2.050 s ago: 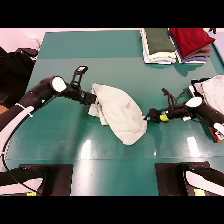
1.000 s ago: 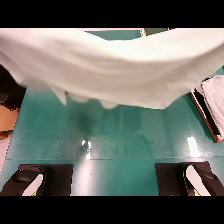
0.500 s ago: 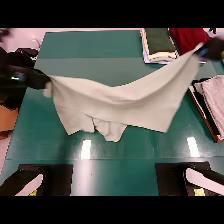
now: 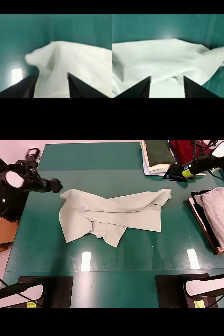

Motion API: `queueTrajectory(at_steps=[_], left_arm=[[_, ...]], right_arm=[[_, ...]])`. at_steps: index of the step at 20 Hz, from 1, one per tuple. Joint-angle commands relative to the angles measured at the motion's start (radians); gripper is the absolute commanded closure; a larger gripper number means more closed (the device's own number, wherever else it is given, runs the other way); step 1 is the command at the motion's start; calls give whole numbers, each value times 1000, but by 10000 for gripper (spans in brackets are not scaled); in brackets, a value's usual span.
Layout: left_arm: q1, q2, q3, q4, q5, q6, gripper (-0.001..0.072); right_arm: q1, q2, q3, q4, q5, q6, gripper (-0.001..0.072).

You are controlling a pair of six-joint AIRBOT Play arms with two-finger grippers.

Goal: Fold the shirts.

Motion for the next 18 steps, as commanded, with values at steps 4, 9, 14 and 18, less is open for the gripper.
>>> queueTrajectory(at_steps=[4,9,14,18], left_arm=[[212,-51,-22,-45,-231,50,244],[211,-145,-133,-152,-223,117,244],[211,-248,-132,-270,-168,119,244],[173,-267,-132,-295,-152,136,244]], right_arm=[[-27,63,-122,7,66,-55,259],[-26,132,-300,39,13,-61,261],[-26,172,-390,106,-1,-83,261],[-25,171,-391,114,0,-83,262]])
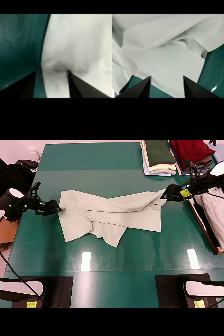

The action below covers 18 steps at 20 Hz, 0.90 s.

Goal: Fold the shirts.

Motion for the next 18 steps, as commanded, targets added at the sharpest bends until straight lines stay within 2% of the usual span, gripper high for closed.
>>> queueTrajectory(at_steps=[1,2,4,7,12,18], left_arm=[[-33,-27,-3,-36,12,10,245],[-42,-27,-3,-39,13,10,265],[-44,-27,11,-40,-6,11,686],[-41,-15,92,-28,-83,10,685],[-42,141,155,-25,-101,49,685],[-43,209,154,-36,-157,69,684]], right_arm=[[-1,6,-14,17,-3,-3,262],[-1,7,-14,17,1,-3,262],[-2,6,-14,14,8,-3,262],[-33,6,-15,7,55,-3,263],[-124,12,-38,4,164,-3,263],[-226,103,-413,17,-13,9,260]])
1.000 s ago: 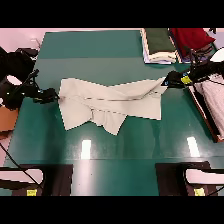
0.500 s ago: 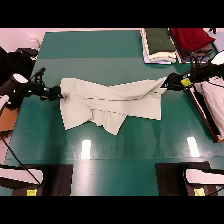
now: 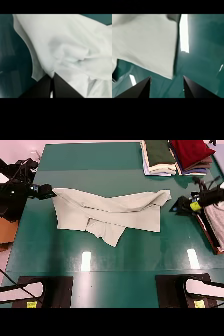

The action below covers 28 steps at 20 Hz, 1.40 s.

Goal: Fold the shirts.

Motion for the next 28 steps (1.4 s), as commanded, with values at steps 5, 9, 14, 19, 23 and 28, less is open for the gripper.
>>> queueTrajectory(at_steps=[5,9,14,19,23,28], left_arm=[[-34,25,5,-15,-24,10,684],[-61,25,5,-13,-14,10,685],[-61,33,6,-15,-24,1,685],[-61,202,30,-15,13,-17,685],[-61,415,208,-14,22,-26,685],[-61,613,506,-12,113,-34,685]], right_arm=[[36,-15,-318,119,-183,-19,261],[144,-30,-325,191,-293,-26,266],[212,23,-319,191,-320,-71,652],[159,272,-227,188,-296,-98,692],[55,476,95,187,-257,-98,692],[-97,583,524,180,-238,-98,692]])
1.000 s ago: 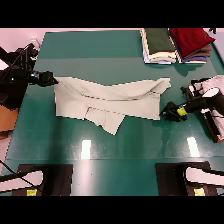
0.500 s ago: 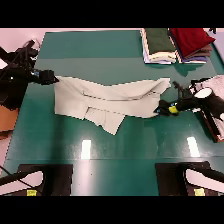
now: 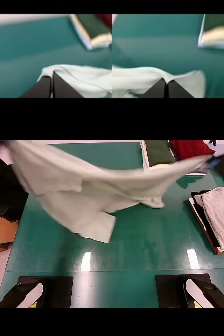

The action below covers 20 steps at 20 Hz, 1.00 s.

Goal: Fold the shirts.

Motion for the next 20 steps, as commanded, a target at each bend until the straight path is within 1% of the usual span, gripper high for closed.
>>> queueTrajectory(at_steps=[1,4,6,8,10,12,13,15,16,18,20], left_arm=[[1,125,192,5,58,-31,685],[1,153,315,7,35,-76,686],[1,152,372,8,31,-80,687],[1,146,376,14,25,-90,687],[1,101,374,47,-47,-132,687],[1,35,327,47,-93,-142,686],[1,-3,288,47,-102,-159,686],[1,-99,188,27,-123,-159,686],[0,-156,135,4,-137,-159,686],[-6,-274,32,-31,-155,-156,686],[-36,-405,-46,-15,-153,-153,686]], right_arm=[[-113,68,277,-4,31,0,692],[-225,51,455,-2,108,0,693],[-271,11,556,-2,174,2,693],[-279,-42,632,0,233,18,693],[-279,-89,649,7,267,36,693],[-278,-121,580,6,278,40,693],[-276,-141,529,6,292,40,694],[-221,-194,417,-32,303,39,694],[-173,-225,360,-80,306,39,694],[-62,-303,249,-222,307,45,694],[34,-400,165,-323,302,67,694]])
